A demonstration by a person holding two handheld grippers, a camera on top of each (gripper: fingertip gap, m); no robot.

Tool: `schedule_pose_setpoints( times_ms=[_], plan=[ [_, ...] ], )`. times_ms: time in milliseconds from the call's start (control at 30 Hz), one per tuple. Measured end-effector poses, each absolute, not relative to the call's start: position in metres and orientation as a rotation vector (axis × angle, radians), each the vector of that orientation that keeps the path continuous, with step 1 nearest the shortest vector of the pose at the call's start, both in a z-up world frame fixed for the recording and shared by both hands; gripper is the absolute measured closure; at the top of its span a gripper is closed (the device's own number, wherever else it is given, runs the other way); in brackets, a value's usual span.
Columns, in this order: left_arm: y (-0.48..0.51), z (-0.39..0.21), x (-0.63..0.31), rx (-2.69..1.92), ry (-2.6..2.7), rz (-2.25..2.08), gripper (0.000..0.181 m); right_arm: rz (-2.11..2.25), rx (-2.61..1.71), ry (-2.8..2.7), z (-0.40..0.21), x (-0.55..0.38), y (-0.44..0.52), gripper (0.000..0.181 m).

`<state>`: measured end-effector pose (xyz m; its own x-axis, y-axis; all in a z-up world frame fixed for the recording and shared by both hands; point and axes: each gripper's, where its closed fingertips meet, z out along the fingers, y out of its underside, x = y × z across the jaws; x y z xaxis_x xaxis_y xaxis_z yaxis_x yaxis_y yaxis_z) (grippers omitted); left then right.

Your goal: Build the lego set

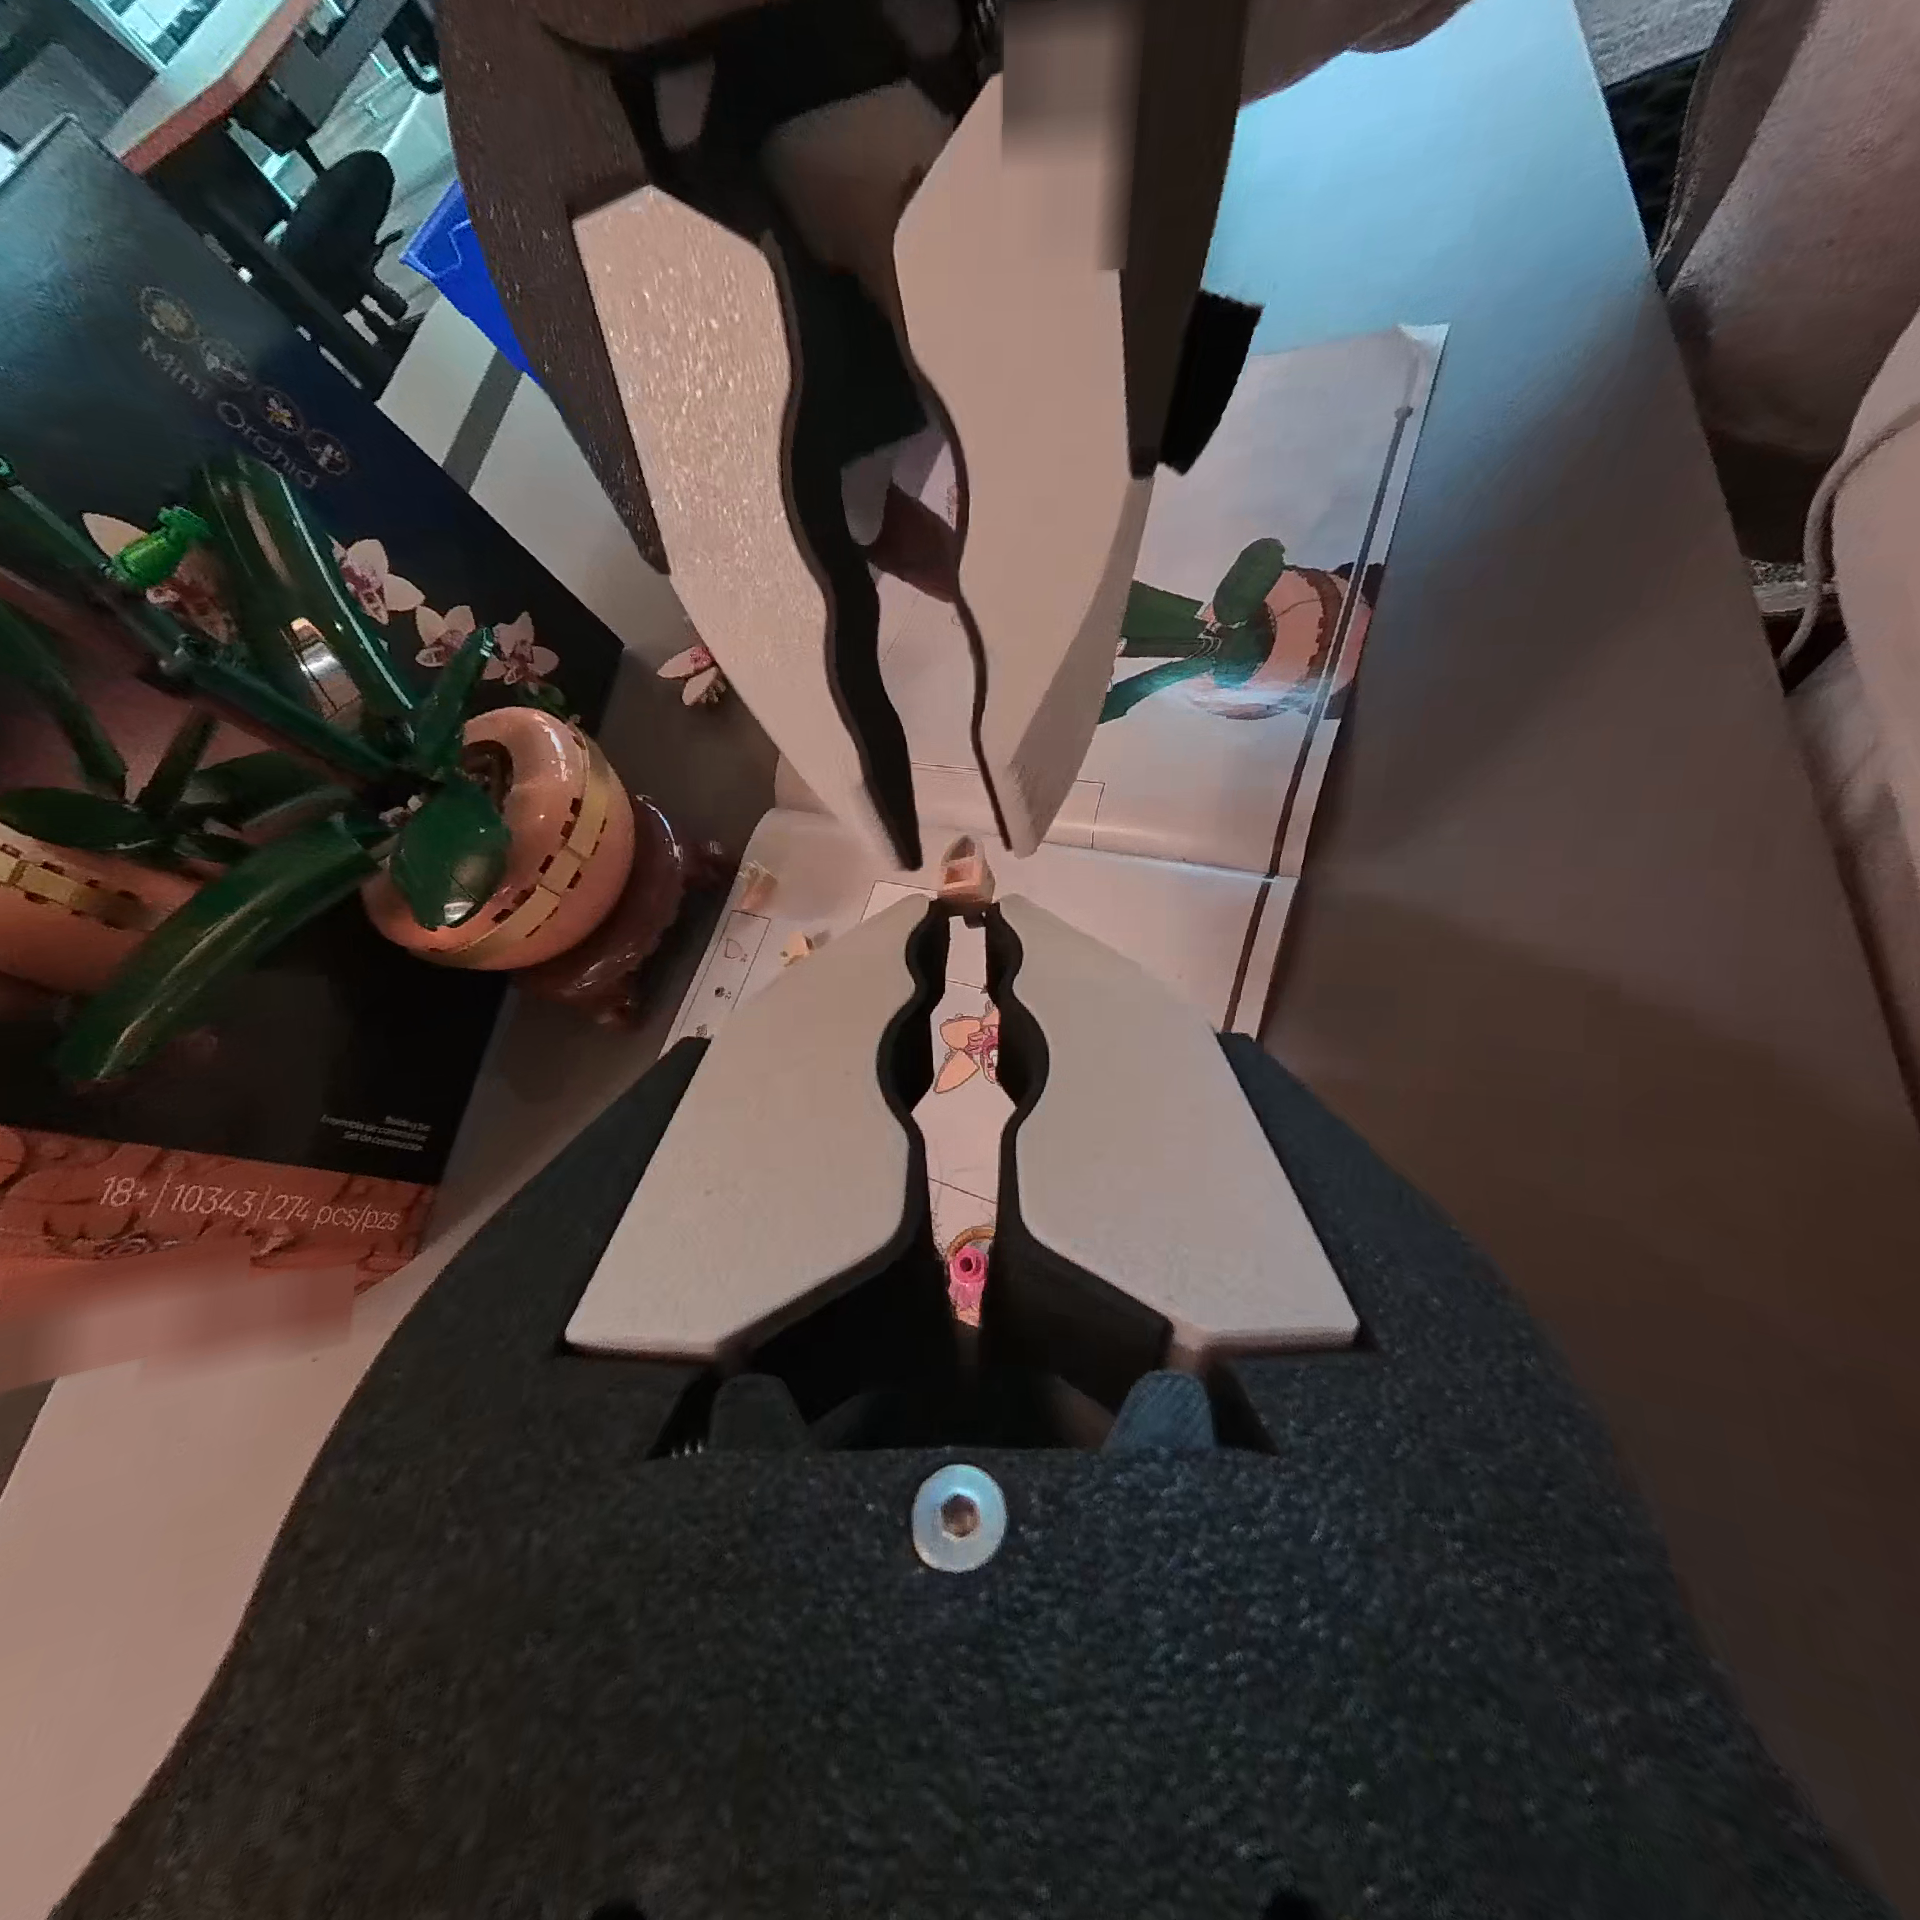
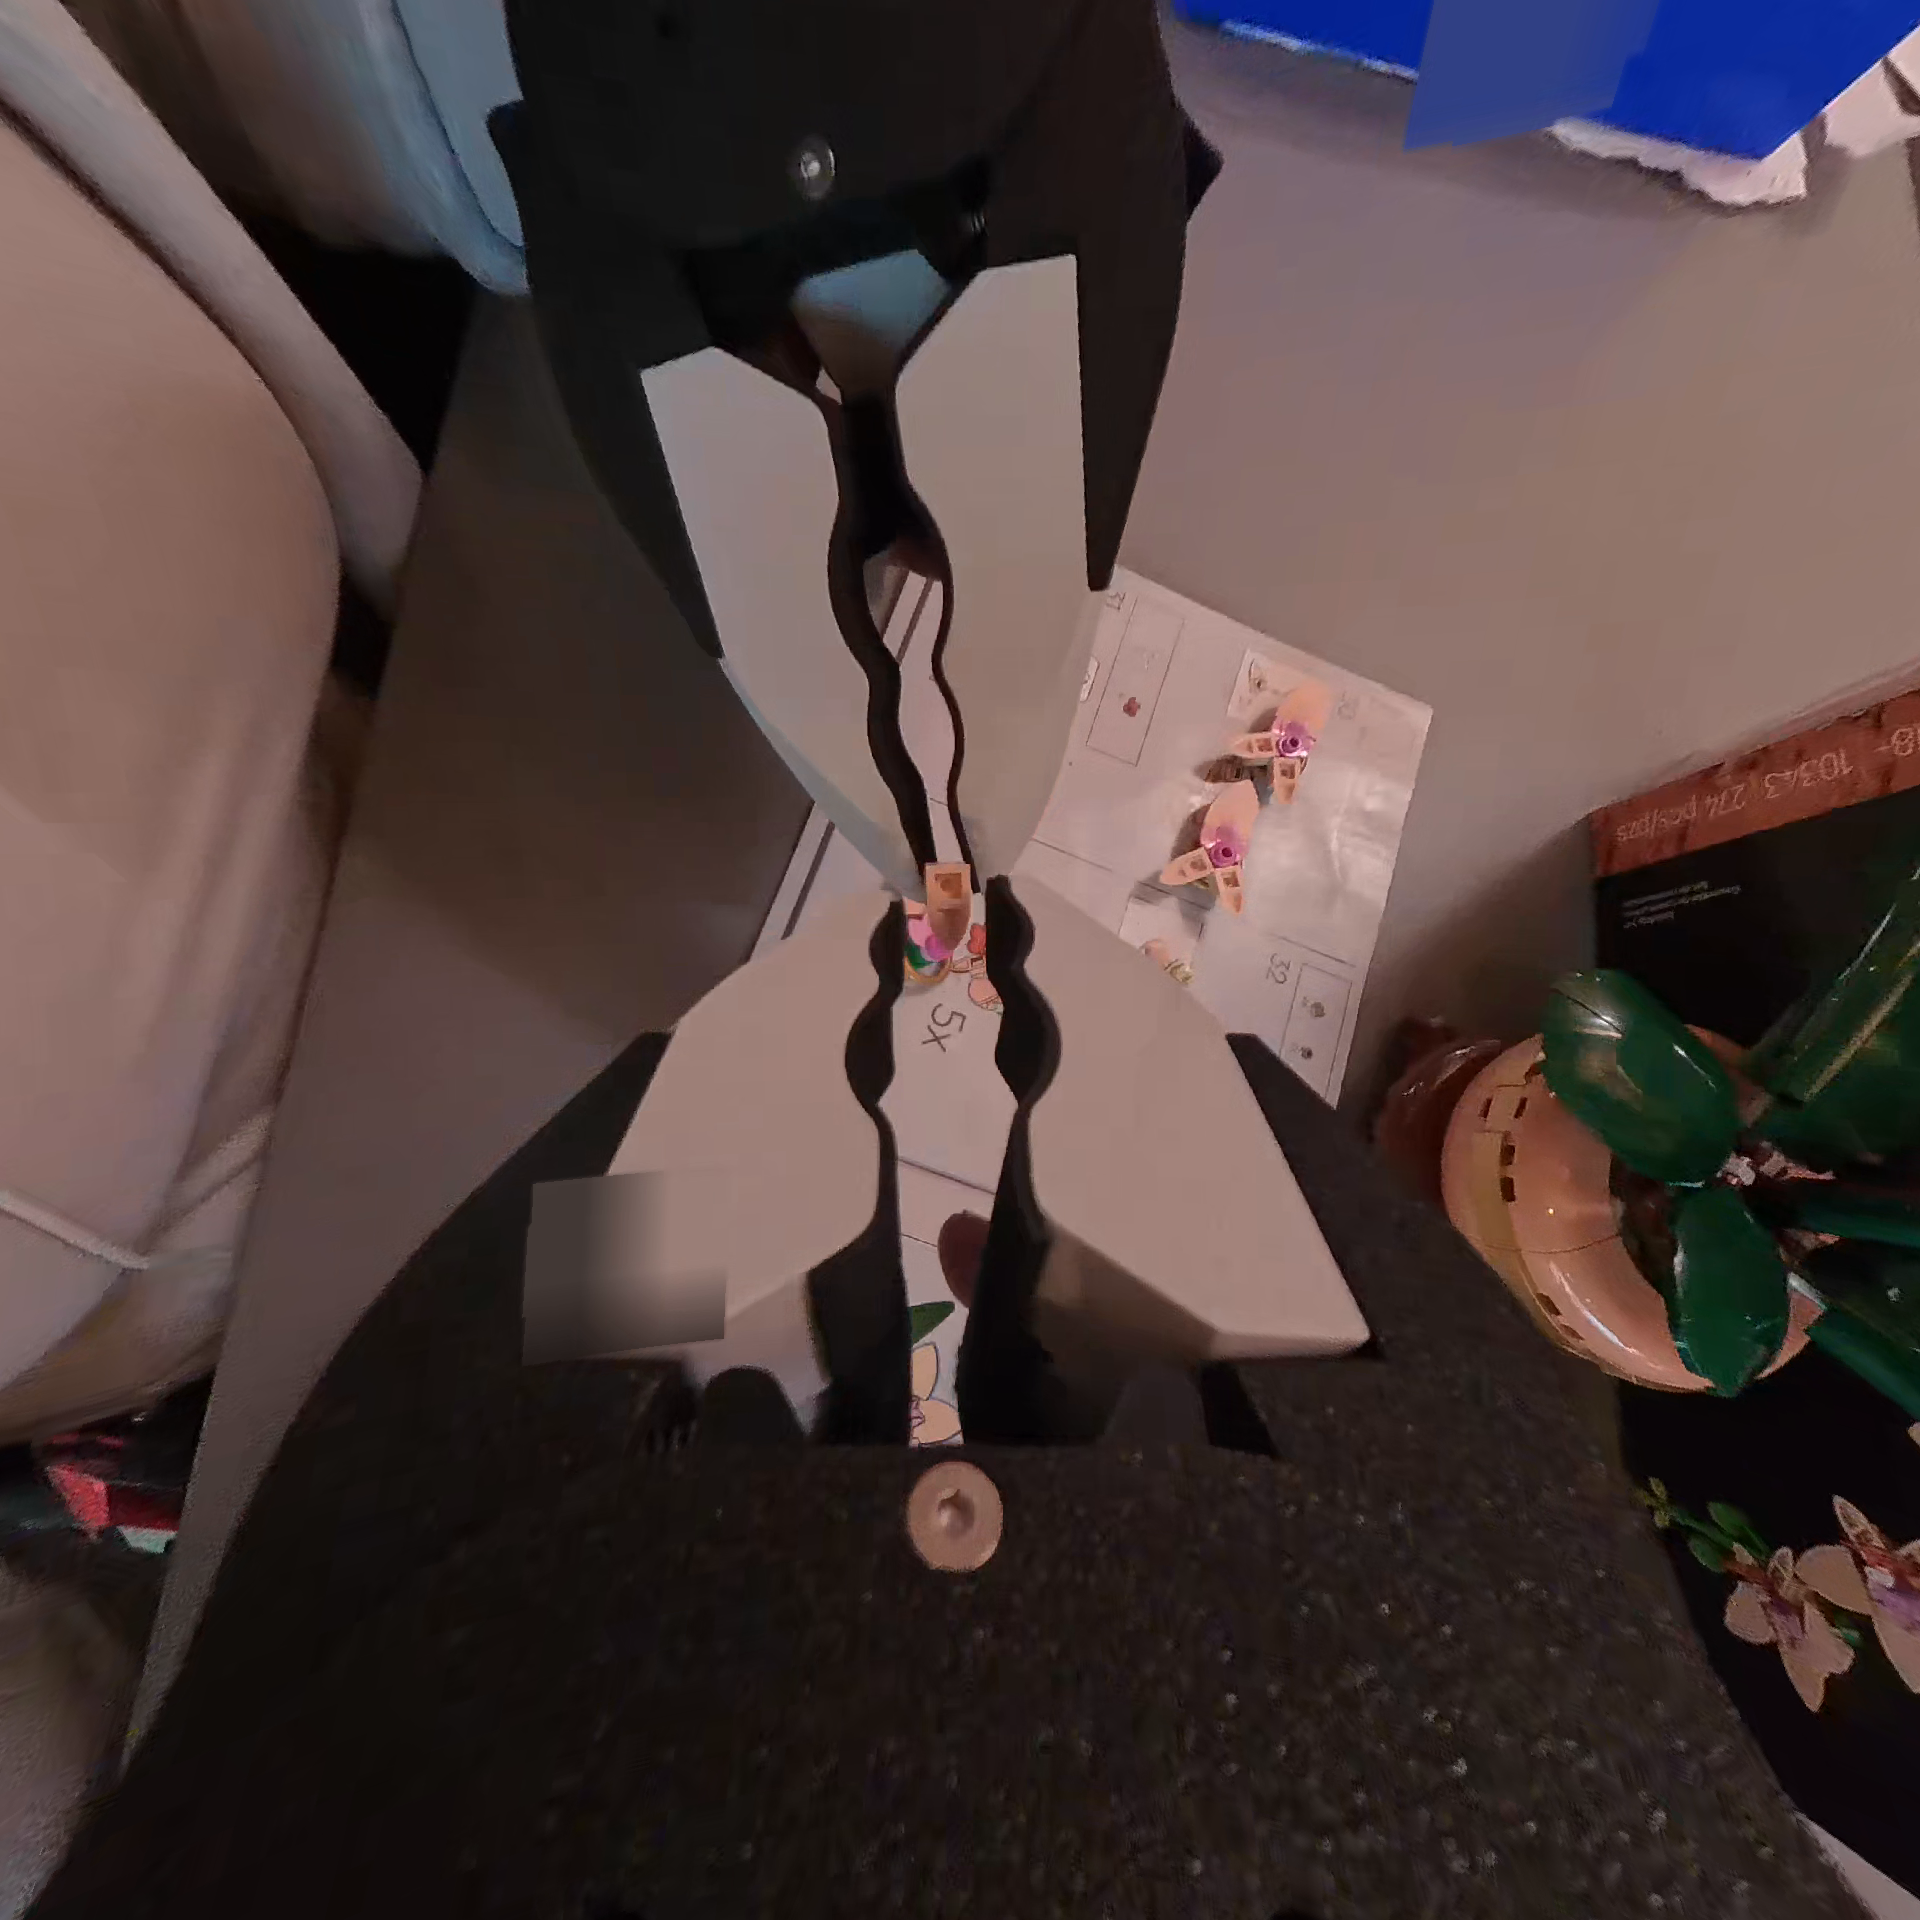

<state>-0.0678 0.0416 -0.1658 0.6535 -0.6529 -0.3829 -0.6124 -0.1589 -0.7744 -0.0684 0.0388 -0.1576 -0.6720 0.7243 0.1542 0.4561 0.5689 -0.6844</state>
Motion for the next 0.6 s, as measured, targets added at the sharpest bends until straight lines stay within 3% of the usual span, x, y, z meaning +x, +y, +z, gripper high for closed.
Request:
schedule_pose_setpoints(
  times_ms=[433, 600],
  plan=[
    [0.046, -0.174, -0.066, -1.864, 1.002, -0.048, 0.174, 0.868, -1.027, -2.375, -0.171, -0.067, 0.043, 0.174],
    [0.041, -0.182, -0.084, -1.946, 0.908, 0.003, 0.161, 0.928, -1.084, -2.359, -0.182, -0.061, 0.058, 0.174]
  ],
)
